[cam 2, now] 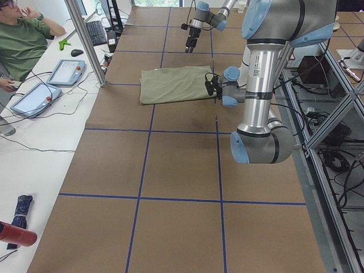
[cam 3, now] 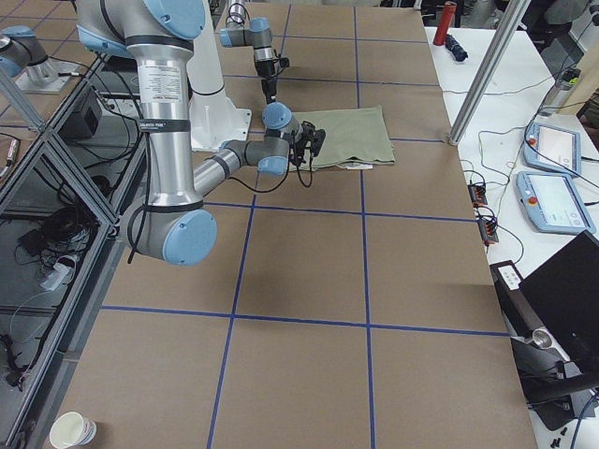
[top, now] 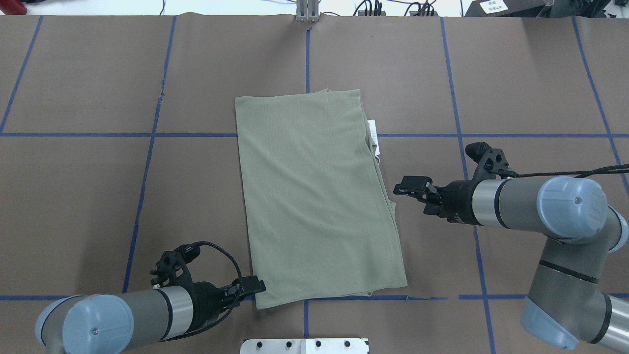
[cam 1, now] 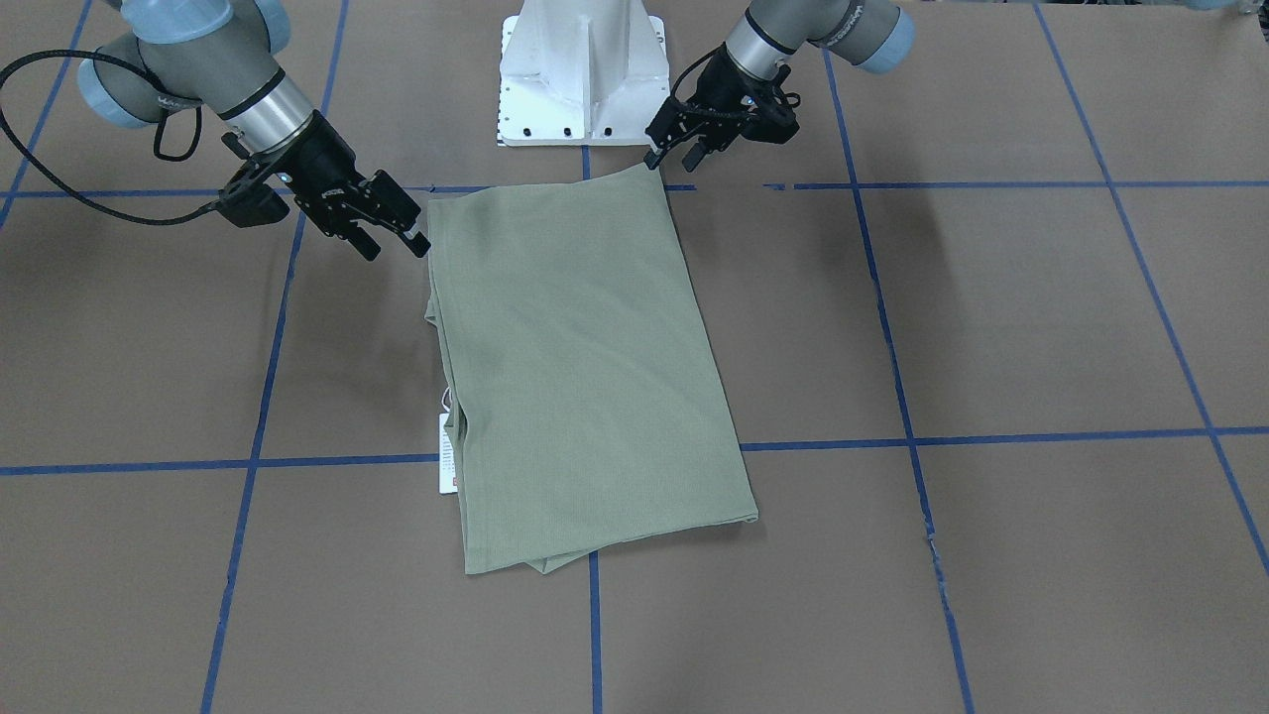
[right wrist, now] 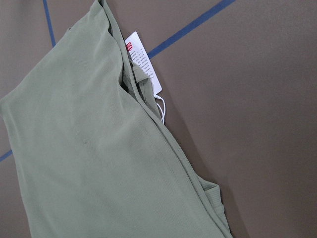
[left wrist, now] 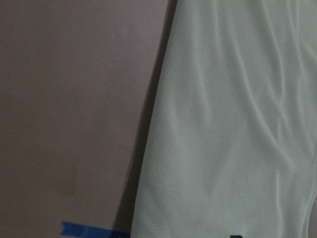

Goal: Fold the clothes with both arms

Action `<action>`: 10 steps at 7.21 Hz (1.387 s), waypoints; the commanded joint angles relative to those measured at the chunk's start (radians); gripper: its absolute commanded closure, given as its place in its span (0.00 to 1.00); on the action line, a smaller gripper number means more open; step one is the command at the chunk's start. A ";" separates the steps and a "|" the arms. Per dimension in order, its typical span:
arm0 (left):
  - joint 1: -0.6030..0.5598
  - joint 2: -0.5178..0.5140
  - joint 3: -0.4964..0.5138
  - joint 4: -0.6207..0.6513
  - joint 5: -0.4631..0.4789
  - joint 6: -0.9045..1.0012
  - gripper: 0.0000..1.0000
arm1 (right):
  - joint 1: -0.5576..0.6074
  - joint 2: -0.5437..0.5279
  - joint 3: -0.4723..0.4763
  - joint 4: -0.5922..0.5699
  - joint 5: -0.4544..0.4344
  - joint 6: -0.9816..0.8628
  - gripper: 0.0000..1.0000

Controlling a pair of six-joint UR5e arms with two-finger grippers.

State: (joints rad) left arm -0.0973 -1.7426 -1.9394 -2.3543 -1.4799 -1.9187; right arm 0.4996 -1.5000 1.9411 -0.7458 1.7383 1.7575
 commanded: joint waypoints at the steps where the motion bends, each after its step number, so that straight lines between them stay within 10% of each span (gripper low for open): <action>1: 0.018 -0.005 0.007 0.000 0.015 -0.002 0.28 | -0.004 0.000 -0.002 0.002 -0.003 0.000 0.00; 10: 0.016 -0.038 0.043 0.000 0.016 0.004 0.36 | -0.029 0.004 -0.005 0.003 -0.020 0.002 0.00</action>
State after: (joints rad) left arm -0.0767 -1.7804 -1.8979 -2.3547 -1.4634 -1.9168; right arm 0.4710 -1.4967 1.9363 -0.7425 1.7181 1.7595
